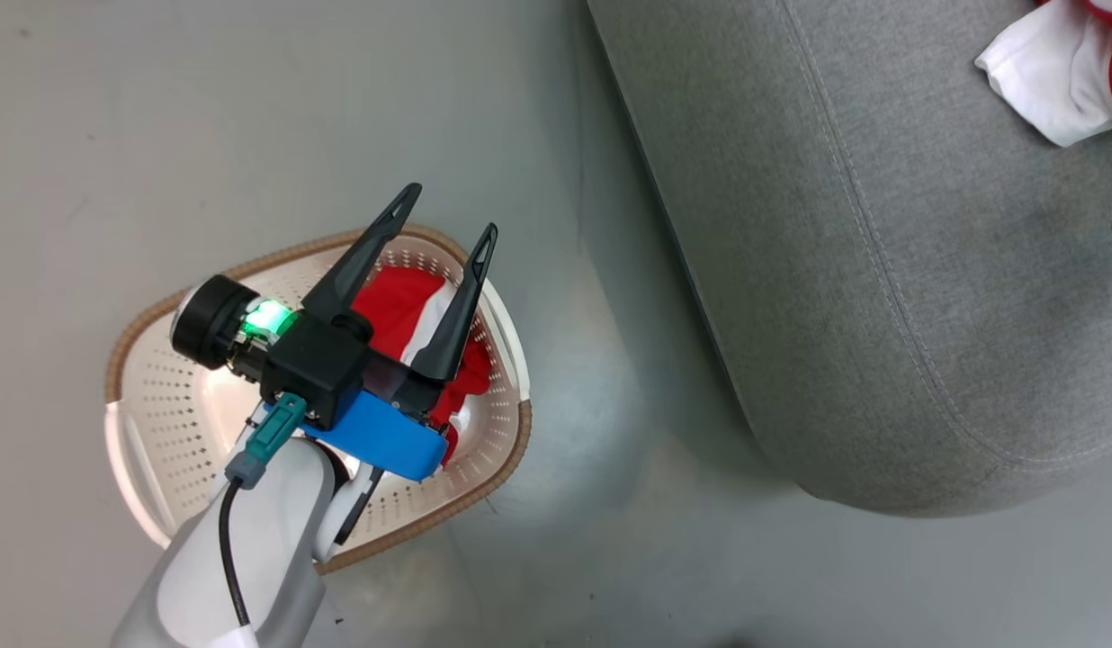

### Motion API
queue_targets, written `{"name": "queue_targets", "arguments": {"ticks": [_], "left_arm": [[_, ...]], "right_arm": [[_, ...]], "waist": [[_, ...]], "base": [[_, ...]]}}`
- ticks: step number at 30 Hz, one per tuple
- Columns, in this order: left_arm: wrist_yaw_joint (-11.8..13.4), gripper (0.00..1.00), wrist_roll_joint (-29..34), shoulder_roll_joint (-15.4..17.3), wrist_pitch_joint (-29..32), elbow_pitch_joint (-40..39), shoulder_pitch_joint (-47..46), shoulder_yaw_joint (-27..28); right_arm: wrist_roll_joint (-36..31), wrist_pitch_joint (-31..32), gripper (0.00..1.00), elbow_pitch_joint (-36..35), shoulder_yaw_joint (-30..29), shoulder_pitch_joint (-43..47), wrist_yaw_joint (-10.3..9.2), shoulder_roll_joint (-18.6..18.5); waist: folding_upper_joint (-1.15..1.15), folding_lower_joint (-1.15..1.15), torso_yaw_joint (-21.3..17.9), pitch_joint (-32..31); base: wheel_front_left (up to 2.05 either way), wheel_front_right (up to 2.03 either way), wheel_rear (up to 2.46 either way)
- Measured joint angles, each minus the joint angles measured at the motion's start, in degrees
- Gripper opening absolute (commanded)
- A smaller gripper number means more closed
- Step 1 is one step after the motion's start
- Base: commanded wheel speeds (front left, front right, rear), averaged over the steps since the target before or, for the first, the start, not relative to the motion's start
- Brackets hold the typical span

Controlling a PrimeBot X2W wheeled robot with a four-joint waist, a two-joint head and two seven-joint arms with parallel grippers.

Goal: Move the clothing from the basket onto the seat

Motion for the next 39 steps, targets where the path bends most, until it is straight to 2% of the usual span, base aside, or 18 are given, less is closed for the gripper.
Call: {"name": "queue_targets", "arguments": {"ticks": [8, 12, 20, 31, 39], "left_arm": [[-0.09, 1.00, -1.72, -3.49, -0.14, 2.23, 2.62, 1.42], [-0.24, 1.00, -2.19, -5.58, -0.14, 3.18, 6.39, 3.32], [-0.27, 1.00, -2.32, -8.14, -0.14, 5.53, 12.36, 7.06], [-0.36, 1.00, -1.82, -10.43, -0.15, 7.70, 18.45, 12.27], [-0.54, 1.00, -1.20, -10.81, -0.16, 9.23, 20.79, 16.08]], "right_arm": [[-0.40, -0.01, 1.00, -2.53, 1.46, 6.96, 0.00, 0.30], [0.15, 0.00, 1.00, -3.97, 3.04, 11.64, 0.00, 0.88], [1.56, 0.16, 1.00, -8.11, 8.69, 20.00, 0.00, 3.13], [3.02, 2.24, 1.00, -18.97, 14.88, 32.06, 0.00, 6.84], [2.48, 4.42, 1.00, -27.52, 16.82, 40.16, 0.00, 8.49]], "waist": [[0.00, 0.00, 2.00, -6.33], [0.00, -0.01, 3.33, -11.46], [0.00, -0.01, 5.39, -19.82], [0.00, -0.01, 9.15, -28.74], [0.00, -0.01, 13.40, -32.23]], "base": [[0.00, 0.00, 0.00], [0.00, 0.00, 0.00], [0.00, 0.00, 0.00], [0.00, 0.00, 0.00], [0.00, 0.00, 0.00]]}}
